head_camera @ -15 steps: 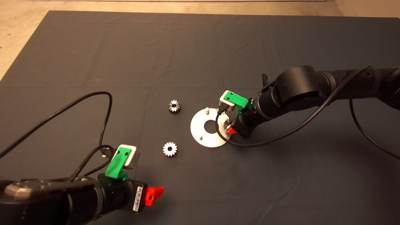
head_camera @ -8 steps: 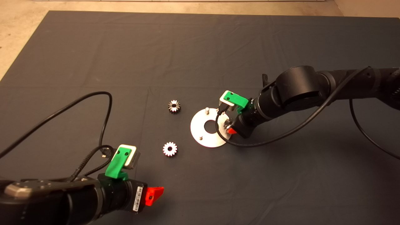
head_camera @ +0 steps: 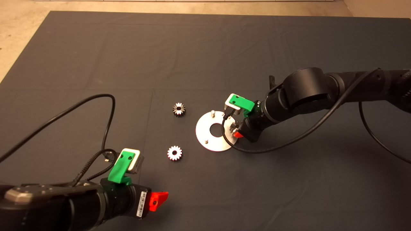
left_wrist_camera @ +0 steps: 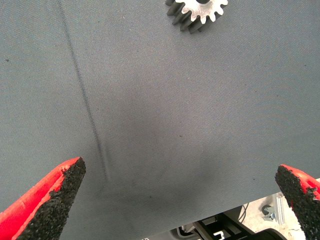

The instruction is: Install three planetary gears onto the carrier pins

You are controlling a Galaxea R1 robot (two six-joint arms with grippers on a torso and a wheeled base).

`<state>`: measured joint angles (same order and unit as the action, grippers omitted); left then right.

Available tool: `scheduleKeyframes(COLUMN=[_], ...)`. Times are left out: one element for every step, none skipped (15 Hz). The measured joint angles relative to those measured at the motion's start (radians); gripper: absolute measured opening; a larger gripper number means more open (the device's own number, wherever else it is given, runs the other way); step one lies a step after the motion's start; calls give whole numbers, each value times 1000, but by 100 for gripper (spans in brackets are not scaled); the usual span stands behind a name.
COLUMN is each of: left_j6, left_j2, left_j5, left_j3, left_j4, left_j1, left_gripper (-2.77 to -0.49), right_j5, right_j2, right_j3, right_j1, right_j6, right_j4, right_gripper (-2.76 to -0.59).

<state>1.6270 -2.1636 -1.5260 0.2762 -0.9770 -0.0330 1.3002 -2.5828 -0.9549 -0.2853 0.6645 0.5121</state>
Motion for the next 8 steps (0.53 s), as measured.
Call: scheduleKeyframes(left_j6=[0,0,0,0,0,0,0,0], left_j2=[0,0,0,0,0,0,0,0], left_j5=[0,0,0,0,0,0,0,0], left_j3=[0,0,0,0,0,0,0,0], left_j4=[0,0,0,0,0,0,0,0], left_j1=[0,0,0,0,0,0,0,0], left_gripper=[-51,-51,-51,-51,-51,-51,-51,-51], right_j5=[0,1,4,6,8,10,9,10], right_j2=[0,0,0,0,-1,-3,-3,-5], right_j3=[0,0,0,2,2,3,3,3], right_j1=[0,0,0,0,0,0,1,3], right_j6=[-3,-9,-10,-10,-10,-10,-10,-10], right_j4=[0,0,0,0,0,0,-1,-1], right_gripper=[-241,-241,-241,-241,-241,-241,-241,-241])
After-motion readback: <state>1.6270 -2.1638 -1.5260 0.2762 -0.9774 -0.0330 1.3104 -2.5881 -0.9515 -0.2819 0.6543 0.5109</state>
